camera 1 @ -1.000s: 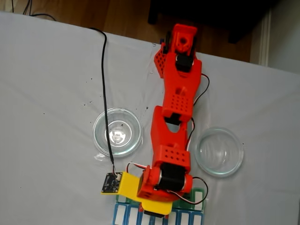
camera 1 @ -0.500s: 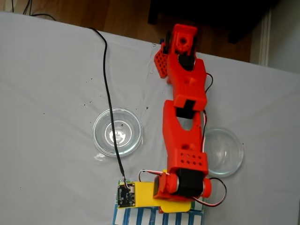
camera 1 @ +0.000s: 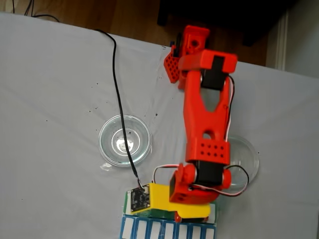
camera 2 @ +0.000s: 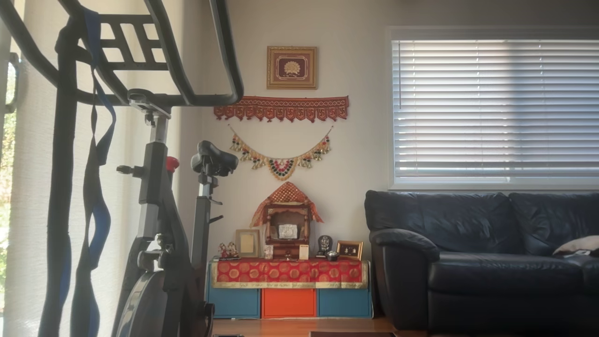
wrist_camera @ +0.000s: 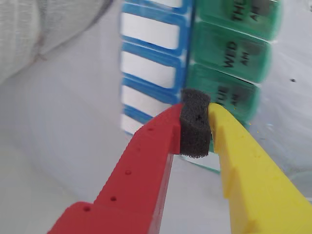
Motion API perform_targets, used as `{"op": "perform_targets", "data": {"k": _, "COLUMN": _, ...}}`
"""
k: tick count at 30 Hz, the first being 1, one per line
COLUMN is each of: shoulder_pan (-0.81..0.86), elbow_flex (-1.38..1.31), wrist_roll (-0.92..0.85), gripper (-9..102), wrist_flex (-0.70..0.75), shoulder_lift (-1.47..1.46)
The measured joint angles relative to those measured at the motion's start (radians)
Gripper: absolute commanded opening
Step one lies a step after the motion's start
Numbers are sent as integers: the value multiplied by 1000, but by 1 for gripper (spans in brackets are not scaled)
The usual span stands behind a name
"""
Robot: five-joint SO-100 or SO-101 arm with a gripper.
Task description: Sort medicines into box.
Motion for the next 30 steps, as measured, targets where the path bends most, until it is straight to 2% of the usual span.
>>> {"op": "perform_targets", "data": {"k": 6, "shoulder_pan": 72, "elbow_flex": 186, "wrist_roll": 12, "gripper": 1, "wrist_flex": -279, "shoulder_lift": 86}}
{"op": "perform_targets", "data": {"k": 8, "shoulder_pan": 92, "elbow_flex": 196, "wrist_roll": -8, "gripper": 1, "wrist_flex": -321, "shoulder_lift": 89}}
{"op": "perform_targets", "data": {"k": 22, "shoulder_pan": 137, "elbow_flex": 212, "wrist_roll": -216, "gripper": 1, "wrist_flex": -296, "shoulder_lift": 89}}
{"op": "perform_targets", "data": {"k": 30, "shoulder_pan": 150, "elbow_flex": 213, "wrist_roll": -267, "gripper": 1, "wrist_flex": -279, "shoulder_lift": 74}}
